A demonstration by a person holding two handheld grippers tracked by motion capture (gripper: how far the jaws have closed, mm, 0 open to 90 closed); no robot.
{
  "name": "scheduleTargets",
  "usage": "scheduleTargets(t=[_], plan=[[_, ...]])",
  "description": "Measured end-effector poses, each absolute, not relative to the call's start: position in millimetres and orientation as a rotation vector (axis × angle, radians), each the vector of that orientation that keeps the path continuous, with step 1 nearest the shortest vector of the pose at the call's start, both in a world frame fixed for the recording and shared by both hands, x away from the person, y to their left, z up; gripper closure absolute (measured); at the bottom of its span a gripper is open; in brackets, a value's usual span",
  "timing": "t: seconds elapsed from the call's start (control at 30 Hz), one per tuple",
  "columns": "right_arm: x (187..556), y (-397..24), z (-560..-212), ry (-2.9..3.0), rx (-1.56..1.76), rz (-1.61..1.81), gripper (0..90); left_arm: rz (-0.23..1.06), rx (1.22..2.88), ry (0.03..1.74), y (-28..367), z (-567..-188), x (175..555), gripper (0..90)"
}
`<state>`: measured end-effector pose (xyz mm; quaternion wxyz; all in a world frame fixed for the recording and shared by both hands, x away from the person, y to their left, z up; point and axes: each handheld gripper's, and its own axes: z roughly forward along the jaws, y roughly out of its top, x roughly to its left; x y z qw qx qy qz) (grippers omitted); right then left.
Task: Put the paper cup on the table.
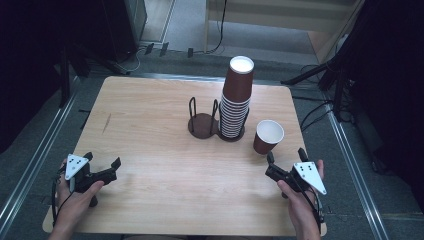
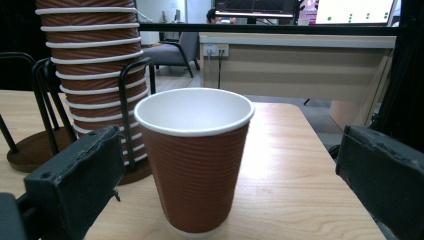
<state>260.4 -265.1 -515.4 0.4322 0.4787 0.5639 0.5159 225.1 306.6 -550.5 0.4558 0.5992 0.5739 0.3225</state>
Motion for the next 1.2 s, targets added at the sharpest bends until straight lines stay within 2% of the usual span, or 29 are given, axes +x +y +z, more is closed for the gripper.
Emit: scheduleTargets(t=[1.2], plan=[[228, -301, -534, 1.425, 1.241, 1.203, 0.0, 0.799, 1.488, 1.420, 308, -550, 225, 0.0]])
